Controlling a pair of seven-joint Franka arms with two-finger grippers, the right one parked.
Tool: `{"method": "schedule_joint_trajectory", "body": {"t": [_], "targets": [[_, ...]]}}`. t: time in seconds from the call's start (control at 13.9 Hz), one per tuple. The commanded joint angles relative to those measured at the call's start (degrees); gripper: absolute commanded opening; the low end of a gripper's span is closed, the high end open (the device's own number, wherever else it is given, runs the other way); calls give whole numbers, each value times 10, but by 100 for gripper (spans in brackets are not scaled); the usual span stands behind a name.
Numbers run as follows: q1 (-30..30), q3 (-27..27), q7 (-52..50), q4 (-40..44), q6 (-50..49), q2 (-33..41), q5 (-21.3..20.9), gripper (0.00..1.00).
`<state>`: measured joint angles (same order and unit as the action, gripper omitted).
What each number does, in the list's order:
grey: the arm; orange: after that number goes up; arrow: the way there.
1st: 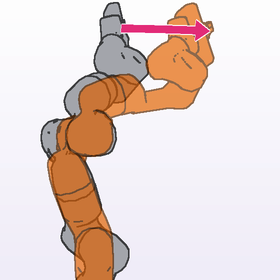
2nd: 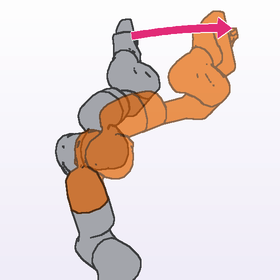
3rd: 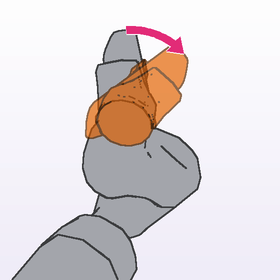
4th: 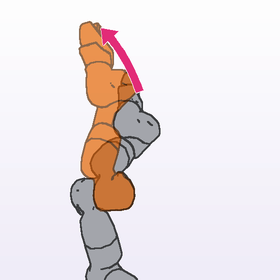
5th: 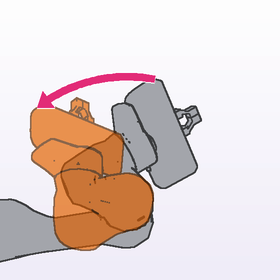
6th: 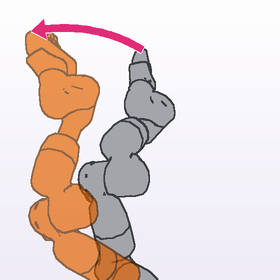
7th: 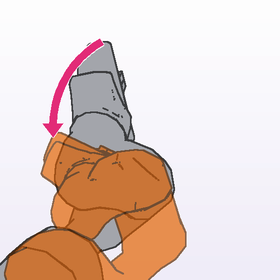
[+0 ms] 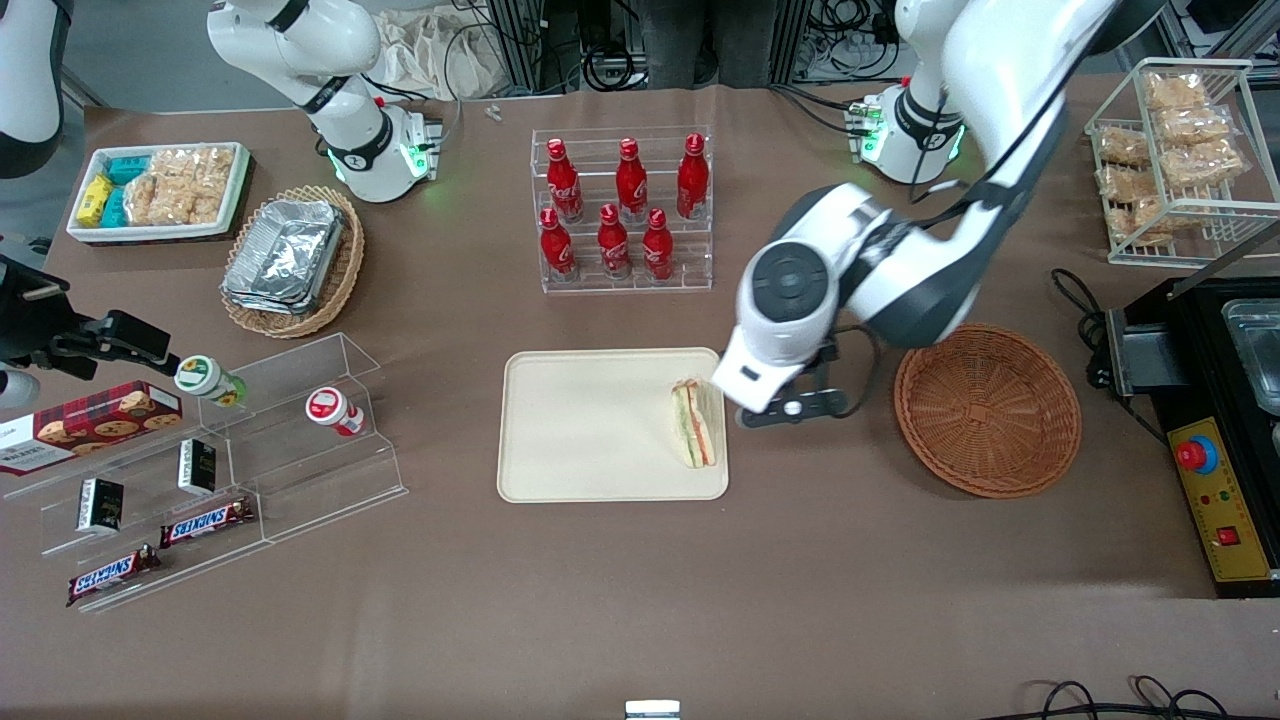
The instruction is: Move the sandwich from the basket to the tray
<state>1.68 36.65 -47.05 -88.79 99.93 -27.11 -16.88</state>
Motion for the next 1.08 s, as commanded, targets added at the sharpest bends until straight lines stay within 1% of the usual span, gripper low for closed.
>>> {"method": "schedule_joint_trajectory", "body": {"t": [0.0,0.14,0.29,0.43,0.58,0.79,1.01], "targets": [[-69,3,96,-64,-21,74,23,100],[-104,2,162,-64,-49,93,23,100],[-150,2,228,-63,-78,118,24,100],[-190,-1,266,-57,-89,137,23,100],[-221,-2,315,-18,-108,136,20,100],[-272,-2,323,-9,-114,135,23,100],[-275,-3,321,-2,-116,133,25,100]]}}
